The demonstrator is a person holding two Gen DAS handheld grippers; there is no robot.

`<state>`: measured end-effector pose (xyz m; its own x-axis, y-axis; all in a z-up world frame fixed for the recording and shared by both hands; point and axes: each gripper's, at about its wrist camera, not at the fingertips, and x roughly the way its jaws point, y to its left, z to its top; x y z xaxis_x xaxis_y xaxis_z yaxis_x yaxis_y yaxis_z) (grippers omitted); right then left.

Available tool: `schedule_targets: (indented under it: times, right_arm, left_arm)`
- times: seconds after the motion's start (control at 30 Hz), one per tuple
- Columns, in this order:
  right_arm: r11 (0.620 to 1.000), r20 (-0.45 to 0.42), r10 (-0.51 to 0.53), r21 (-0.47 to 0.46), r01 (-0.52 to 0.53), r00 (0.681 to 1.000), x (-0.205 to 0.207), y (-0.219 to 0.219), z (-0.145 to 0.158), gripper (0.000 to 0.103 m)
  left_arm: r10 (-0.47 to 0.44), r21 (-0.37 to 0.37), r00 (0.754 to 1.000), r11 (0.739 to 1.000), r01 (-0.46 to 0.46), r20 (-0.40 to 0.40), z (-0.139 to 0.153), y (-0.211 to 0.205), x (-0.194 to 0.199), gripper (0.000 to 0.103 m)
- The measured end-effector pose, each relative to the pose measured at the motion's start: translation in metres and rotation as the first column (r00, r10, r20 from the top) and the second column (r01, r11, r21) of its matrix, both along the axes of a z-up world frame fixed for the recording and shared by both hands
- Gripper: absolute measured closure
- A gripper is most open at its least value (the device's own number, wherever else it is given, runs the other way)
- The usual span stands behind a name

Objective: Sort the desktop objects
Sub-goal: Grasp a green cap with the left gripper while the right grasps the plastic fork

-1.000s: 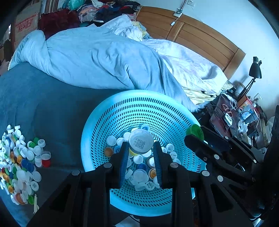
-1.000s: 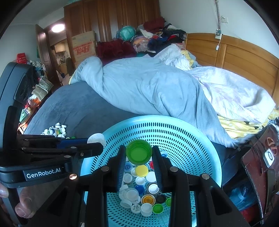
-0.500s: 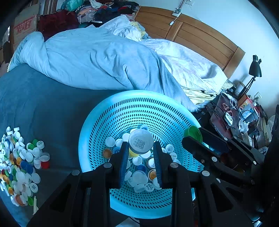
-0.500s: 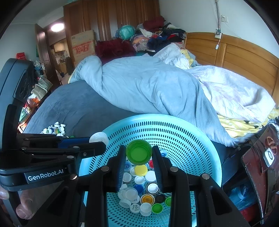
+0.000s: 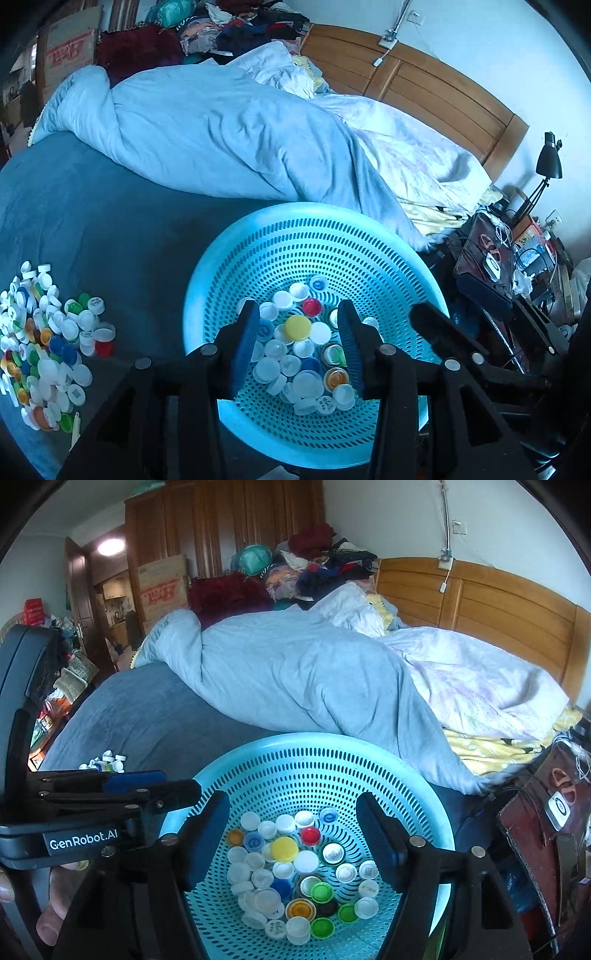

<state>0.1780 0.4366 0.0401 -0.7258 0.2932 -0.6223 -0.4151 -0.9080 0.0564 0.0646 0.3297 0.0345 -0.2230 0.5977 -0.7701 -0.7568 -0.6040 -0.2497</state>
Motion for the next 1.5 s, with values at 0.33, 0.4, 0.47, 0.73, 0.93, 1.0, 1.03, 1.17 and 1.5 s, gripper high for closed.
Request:
schedule_targets:
  times: [0.33,0.4,0.47,0.73,0.93,1.0,1.03,1.17,1.5]
  right_arm:
    - [0.981,0.018,0.193,-0.032,-0.193,0.981,-0.03,-0.058,-0.019,0.027]
    - [0.966,0.035,0.257,-0.043,-0.255,0.966,-0.042,-0.081,-0.029,0.027]
    - [0.952,0.056,0.303,-0.048,-0.301,0.951,-0.052,-0.1,-0.037,0.027]
    - [0.911,0.13,0.412,-0.055,-0.408,0.902,-0.078,-0.154,-0.056,0.027]
    - [0.888,0.152,0.458,-0.125,-0.442,0.876,-0.093,-0.169,-0.081,0.027]
    - [0.862,0.155,0.499,-0.194,-0.469,0.853,-0.1,-0.175,-0.096,0.028]
    - [0.84,0.157,0.526,-0.25,-0.482,0.836,-0.107,-0.18,-0.108,0.03]
    - [0.771,0.165,0.613,-0.341,-0.538,0.773,-0.136,-0.216,-0.147,0.036]
    - [0.748,0.278,0.663,-0.264,-0.609,0.695,-0.179,-0.269,-0.209,0.048]
  left_arm:
    - [0.313,-0.086,0.946,0.943,-0.32,-0.087,-0.086,-0.2,-0.051,0.065]
    - [0.411,-0.134,0.911,0.901,-0.413,-0.043,-0.121,-0.262,-0.058,0.065]
    - [0.494,-0.18,0.869,0.857,-0.482,0.022,-0.152,-0.303,-0.062,0.066]
    - [0.431,-0.184,0.899,0.892,-0.412,0.081,-0.189,-0.289,-0.07,0.057]
    - [0.339,-0.072,0.931,0.94,-0.332,0.137,-0.176,-0.276,-0.06,0.059]
    - [0.393,-0.06,0.905,0.92,-0.388,0.166,-0.18,-0.297,-0.062,0.059]
    - [0.403,-0.066,0.9,0.915,-0.398,0.167,-0.18,-0.301,-0.062,0.059]
    - [0.466,-0.045,0.864,0.883,-0.466,0.191,-0.179,-0.332,-0.068,0.059]
    - [0.402,-0.048,0.899,0.915,-0.4,0.172,-0.189,-0.306,-0.08,0.072]
